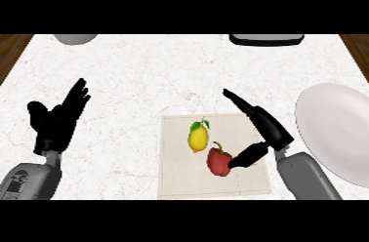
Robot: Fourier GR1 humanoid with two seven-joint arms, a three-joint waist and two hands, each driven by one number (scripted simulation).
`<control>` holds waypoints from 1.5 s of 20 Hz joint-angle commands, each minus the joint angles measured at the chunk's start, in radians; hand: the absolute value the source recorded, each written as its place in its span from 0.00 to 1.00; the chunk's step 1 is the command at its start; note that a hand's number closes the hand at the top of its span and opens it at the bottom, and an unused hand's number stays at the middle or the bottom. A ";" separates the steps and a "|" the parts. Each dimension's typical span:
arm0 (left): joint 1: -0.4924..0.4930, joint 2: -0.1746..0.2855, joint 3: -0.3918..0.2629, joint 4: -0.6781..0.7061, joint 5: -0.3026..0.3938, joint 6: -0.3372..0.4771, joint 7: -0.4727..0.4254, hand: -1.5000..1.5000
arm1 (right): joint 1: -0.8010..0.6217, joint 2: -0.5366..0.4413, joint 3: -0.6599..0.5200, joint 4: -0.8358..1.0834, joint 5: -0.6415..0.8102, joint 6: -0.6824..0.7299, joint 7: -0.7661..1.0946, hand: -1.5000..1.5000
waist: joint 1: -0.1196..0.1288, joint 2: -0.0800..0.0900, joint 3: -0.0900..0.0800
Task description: Pick the lemon from the placemat and place it in the plate
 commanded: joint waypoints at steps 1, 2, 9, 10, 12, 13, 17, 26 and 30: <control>0.015 -0.029 -0.003 0.005 -0.039 0.016 -0.017 0.50 | -0.009 -0.009 0.042 -0.064 0.083 0.015 0.121 0.00 | -0.001 0.001 0.001; -0.005 -0.028 0.012 -0.025 -0.015 0.007 0.039 0.50 | 0.006 0.020 0.058 0.021 0.127 -0.028 0.059 0.00 | 0.003 0.002 0.001; 0.009 -0.048 0.046 -0.018 -0.055 -0.034 0.020 0.50 | -0.089 0.057 0.043 0.061 0.186 0.074 0.161 0.00 | 0.002 0.002 0.001; 0.065 -0.016 0.057 -0.105 -0.025 -0.050 0.058 0.50 | -0.102 0.064 0.053 0.040 0.188 0.090 0.214 0.00 | 0.006 0.001 0.001; 0.039 -0.041 0.068 -0.042 -0.059 -0.048 0.022 0.50 | -0.047 0.082 0.066 0.027 0.206 0.093 0.195 0.00 | 0.001 0.002 0.001; 0.014 -0.055 0.068 -0.005 -0.070 -0.046 -0.004 0.50 | -0.178 0.085 0.021 0.149 0.204 0.123 0.177 0.00 | 0.005 0.003 0.001; 0.015 -0.089 0.048 -0.090 -0.118 -0.021 0.112 0.50 | -0.171 0.120 -0.008 0.190 0.256 0.087 0.145 0.00 | 0.005 0.002 0.001; 0.024 -0.092 0.115 -0.028 -0.113 -0.104 0.026 0.50 | -0.283 0.195 -0.026 0.355 0.359 0.057 0.165 0.00 | 0.006 0.003 0.001; -0.017 -0.148 0.094 0.027 -0.171 -0.059 -0.001 0.50 | -0.268 0.193 -0.007 0.360 0.378 0.087 0.144 0.00 | 0.003 0.003 0.001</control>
